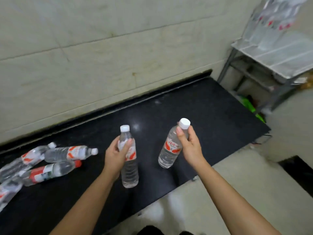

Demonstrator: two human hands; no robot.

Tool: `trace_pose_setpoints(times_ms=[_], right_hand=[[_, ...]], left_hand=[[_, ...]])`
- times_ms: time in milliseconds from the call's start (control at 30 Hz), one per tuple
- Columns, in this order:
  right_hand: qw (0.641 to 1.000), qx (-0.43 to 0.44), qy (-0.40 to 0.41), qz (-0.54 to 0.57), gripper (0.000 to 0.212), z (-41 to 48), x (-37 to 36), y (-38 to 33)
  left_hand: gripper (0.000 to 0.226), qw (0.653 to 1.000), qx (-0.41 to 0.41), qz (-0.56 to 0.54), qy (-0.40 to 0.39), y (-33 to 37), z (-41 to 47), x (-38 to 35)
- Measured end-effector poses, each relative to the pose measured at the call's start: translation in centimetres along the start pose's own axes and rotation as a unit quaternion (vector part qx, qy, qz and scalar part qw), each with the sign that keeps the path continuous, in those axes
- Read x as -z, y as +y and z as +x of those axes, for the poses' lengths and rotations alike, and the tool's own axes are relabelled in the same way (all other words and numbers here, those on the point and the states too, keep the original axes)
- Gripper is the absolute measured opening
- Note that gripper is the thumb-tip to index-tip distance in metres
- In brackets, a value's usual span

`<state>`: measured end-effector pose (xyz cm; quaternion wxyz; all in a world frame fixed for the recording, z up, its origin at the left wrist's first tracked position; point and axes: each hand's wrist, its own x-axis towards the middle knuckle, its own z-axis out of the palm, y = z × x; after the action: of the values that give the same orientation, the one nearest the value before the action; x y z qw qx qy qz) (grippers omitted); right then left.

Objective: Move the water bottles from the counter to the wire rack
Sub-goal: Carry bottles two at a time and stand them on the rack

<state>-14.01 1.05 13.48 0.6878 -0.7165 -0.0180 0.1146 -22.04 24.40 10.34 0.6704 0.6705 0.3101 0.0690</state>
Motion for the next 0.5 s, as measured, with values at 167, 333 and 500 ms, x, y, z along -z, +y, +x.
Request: trace_pose_setpoints(times_ms=[167,333,500], right_hand=[[0.998,0.04,0.044,0.027,0.007,0.4,16.2,-4.2],[0.991,0.081,0.09,0.053,0.023,1.1,31.4,-8.7],[0.974,0.13,0.163,0.09,0.041,1.7,42.2,-12.4]], left_hand=[[0.052,0.984,-0.077,-0.073,-0.143,9.3,-4.3,-18.9],[0.047,0.957,-0.128,-0.09,-0.243,14.5,-9.6,-35.2],[0.053,0.941,-0.2,-0.067,-0.264,18.4,-12.3,-45.7]])
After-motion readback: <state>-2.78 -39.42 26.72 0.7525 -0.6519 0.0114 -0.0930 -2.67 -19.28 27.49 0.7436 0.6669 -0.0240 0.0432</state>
